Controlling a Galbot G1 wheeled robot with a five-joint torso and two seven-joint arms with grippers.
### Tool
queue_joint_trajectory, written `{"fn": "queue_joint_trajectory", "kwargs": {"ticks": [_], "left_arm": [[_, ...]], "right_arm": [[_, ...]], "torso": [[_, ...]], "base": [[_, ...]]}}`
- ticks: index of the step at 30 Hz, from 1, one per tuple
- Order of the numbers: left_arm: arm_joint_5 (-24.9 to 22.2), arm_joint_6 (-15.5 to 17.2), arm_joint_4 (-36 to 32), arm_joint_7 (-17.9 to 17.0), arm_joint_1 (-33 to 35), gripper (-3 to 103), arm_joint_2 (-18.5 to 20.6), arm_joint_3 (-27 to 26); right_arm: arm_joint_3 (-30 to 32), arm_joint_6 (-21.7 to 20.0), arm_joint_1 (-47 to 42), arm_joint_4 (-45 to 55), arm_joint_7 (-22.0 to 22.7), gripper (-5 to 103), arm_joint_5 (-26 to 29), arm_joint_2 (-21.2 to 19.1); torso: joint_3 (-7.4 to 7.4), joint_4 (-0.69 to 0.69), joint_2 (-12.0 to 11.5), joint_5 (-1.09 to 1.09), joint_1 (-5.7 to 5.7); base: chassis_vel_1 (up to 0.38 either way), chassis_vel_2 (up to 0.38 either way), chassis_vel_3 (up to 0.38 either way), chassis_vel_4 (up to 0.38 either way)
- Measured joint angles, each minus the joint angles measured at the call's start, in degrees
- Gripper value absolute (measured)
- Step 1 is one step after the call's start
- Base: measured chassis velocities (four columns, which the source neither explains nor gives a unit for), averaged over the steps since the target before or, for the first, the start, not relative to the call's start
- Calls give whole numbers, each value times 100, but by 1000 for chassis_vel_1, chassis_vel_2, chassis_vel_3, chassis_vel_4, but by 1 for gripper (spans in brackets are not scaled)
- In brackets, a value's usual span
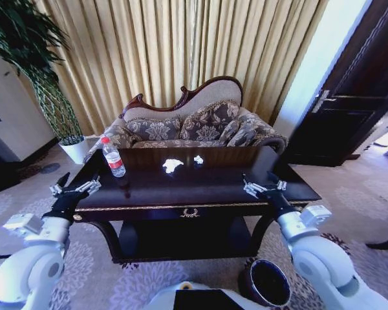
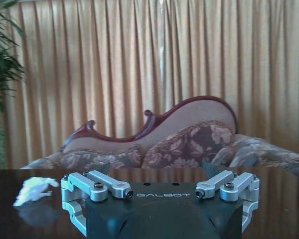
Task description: Move to the front of the table and place the trash on the table into the trash bin.
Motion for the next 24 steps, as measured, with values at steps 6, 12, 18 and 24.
{"fn": "queue_joint_trajectory", "kwargs": {"ticks": [6,12,18,24], "left_arm": [[55,-1,-103,0,68,100,-151,14],[104,1,-207,-67,265,100,-333,20],[123,29,-223,-138,284,100,-348,10],[214,44,-234,-174,353,100,-382,-31]], "right_arm": [[-223,-127,622,-217,22,100,604,-557],[-995,-367,2125,-1412,-239,100,1829,-1783],[-2705,-771,4121,-2170,-189,100,2266,-1830],[-4091,-1175,5704,-2994,-5,100,2455,-1193]], "torso": [[1,1,0,1,0],[2,-1,0,0,3],[2,2,-1,-3,3],[3,1,-2,0,3]], "base": [[0,0,0,0],[0,0,0,0],[0,0,0,0],[0,0,0,0]]}}
